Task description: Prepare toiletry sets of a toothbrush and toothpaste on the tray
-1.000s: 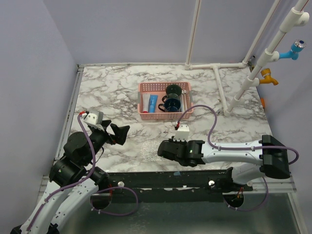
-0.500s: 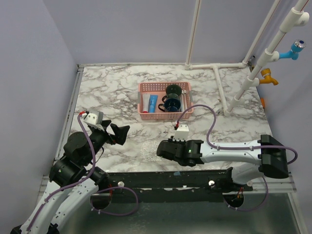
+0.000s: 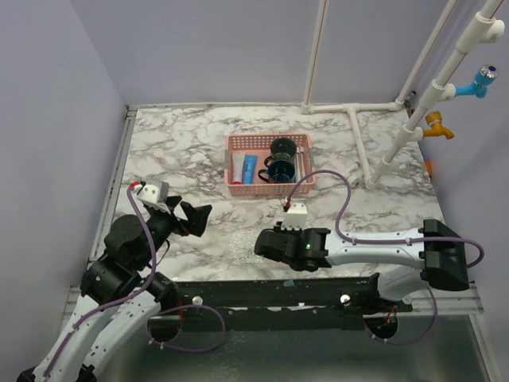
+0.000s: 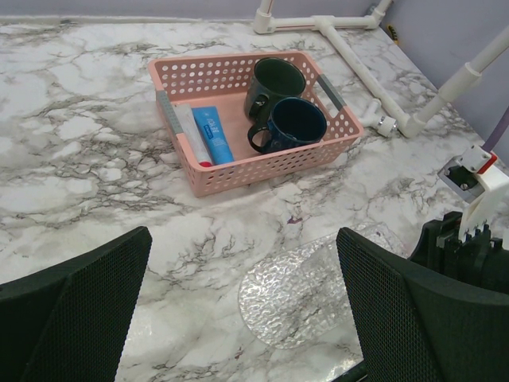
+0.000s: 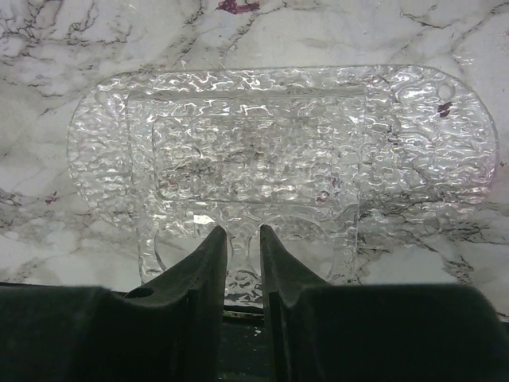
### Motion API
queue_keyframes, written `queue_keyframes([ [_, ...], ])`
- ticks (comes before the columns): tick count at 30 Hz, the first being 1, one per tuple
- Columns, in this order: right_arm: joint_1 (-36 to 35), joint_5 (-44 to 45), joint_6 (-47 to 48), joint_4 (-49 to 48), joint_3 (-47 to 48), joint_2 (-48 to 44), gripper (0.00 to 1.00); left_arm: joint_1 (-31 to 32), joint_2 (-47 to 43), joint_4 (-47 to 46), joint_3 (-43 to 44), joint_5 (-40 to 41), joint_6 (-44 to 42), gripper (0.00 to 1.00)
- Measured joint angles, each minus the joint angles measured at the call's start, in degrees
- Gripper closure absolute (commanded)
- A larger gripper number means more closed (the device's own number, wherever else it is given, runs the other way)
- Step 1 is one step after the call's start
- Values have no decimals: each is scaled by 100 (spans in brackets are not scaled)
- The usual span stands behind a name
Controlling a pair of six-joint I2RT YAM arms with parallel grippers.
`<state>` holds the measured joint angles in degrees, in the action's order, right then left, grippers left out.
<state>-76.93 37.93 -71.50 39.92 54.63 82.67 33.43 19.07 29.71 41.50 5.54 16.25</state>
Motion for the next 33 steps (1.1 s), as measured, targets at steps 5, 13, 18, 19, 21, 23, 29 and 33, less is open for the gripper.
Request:
queue_keyframes([
  [5, 0, 24, 17, 48, 61, 20, 72, 0, 2, 0, 0, 0, 0, 1],
  [13, 0, 79, 48, 240, 295, 20, 66, 0, 2, 0, 0, 0, 0, 1],
  [18, 0, 234, 103, 527, 588, -24, 63, 0, 2, 0, 0, 0, 0, 1],
  [19, 0, 275, 153, 564, 638, -66, 63, 0, 2, 0, 0, 0, 0, 1],
  [21, 2, 356, 280, 632, 748, -140, 63, 0, 2, 0, 0, 0, 0, 1],
  [23, 7, 437, 457, 682, 920, -166, 63, 0, 2, 0, 0, 0, 0, 1],
  [29, 313, 518, 1163, 658, 1497, -160, 63, 0, 2, 0, 0, 0, 0, 1],
  [33, 809, 507, 1799, 533, 1836, -83, 63, 0, 2, 0, 0, 0, 0, 1],
])
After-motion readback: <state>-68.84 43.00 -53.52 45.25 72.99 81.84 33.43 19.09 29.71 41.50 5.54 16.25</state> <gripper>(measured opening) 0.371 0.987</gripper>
